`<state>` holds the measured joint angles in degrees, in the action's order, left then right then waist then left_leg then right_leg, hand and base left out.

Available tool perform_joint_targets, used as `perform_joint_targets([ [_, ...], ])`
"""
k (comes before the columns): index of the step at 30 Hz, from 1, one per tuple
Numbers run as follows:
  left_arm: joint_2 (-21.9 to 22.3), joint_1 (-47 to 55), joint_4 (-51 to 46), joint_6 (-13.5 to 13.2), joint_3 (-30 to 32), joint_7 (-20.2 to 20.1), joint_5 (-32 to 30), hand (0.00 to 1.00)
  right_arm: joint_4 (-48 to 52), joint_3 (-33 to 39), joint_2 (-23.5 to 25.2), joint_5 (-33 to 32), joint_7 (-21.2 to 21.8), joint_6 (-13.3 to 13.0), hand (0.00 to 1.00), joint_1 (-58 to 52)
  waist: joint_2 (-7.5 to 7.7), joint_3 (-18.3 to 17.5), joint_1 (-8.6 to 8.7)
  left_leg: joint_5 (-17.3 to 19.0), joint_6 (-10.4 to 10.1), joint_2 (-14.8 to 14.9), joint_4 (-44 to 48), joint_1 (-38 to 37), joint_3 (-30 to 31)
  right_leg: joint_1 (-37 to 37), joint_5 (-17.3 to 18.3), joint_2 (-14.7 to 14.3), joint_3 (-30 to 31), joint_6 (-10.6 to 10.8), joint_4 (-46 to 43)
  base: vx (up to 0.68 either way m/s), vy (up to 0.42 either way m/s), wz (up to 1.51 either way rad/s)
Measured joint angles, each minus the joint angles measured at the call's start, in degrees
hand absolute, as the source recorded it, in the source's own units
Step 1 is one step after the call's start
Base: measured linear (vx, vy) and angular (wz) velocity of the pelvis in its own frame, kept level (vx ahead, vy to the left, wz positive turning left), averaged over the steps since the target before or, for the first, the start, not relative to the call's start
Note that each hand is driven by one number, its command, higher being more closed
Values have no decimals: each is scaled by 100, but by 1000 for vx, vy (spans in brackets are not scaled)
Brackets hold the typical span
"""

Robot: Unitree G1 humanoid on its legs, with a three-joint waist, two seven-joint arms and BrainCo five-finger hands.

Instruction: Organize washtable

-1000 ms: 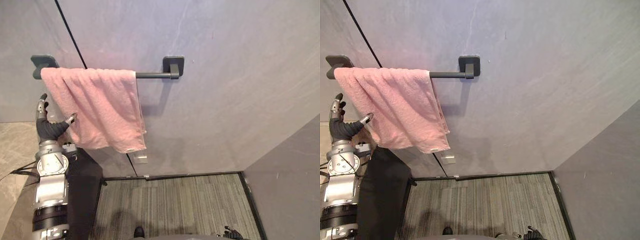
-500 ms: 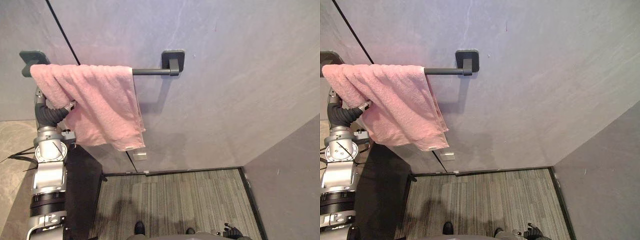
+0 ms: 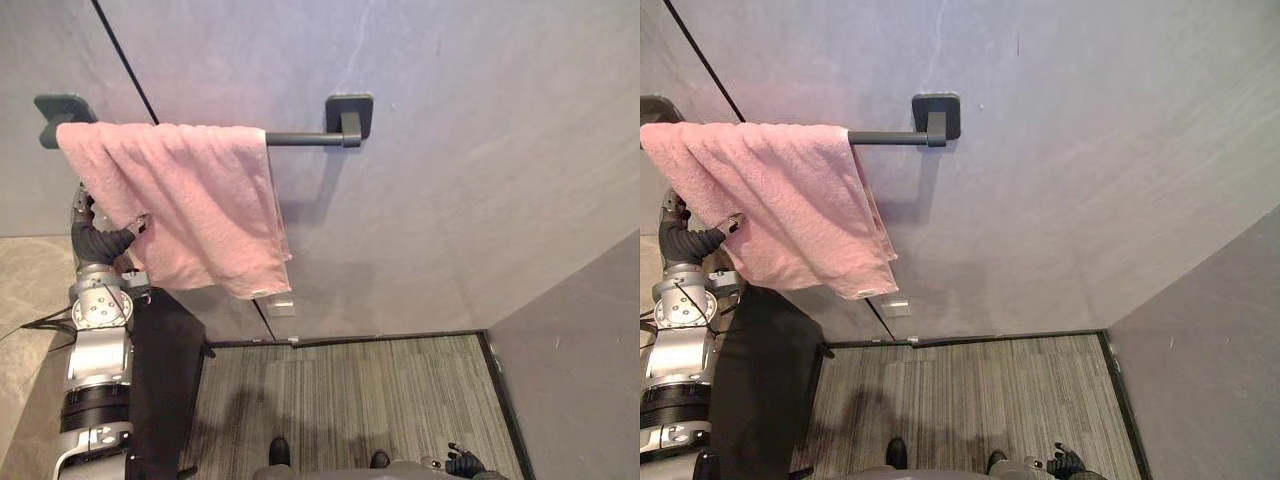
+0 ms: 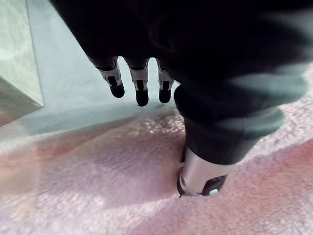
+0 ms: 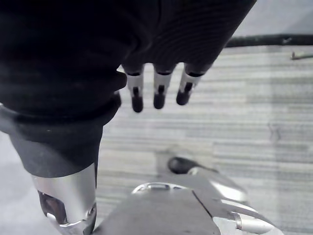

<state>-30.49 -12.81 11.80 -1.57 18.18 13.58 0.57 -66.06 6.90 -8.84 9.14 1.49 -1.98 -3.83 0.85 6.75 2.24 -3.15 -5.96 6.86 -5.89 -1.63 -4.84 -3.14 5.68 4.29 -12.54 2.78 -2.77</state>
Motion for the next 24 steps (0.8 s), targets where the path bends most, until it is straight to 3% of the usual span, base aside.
perform_joint_targets([
  [14, 66, 34, 451, 5, -51, -114, 108, 0, -1, -99, -2, 0, 0, -4, 0, 92, 51, 135, 7, 0, 0, 0, 0, -6, -23, 0, -3, -3, 16, -5, -1, 0, 0, 0],
  [15, 66, 34, 451, 5, -85, -117, 110, 100, 0, -99, -2, 0, 0, -5, 0, 94, 54, 148, 6, 0, 0, 0, 0, -6, -23, 0, -3, -2, 16, -6, -2, 0, 0, 0],
  [24, 68, 24, 584, 5, -329, -240, 120, 100, 0, -106, -2, -1, 0, -6, 0, 125, 50, 193, 20, 1, -1, 0, 0, -6, -29, 1, -4, -2, 21, -6, 1, 0, 0, 0],
])
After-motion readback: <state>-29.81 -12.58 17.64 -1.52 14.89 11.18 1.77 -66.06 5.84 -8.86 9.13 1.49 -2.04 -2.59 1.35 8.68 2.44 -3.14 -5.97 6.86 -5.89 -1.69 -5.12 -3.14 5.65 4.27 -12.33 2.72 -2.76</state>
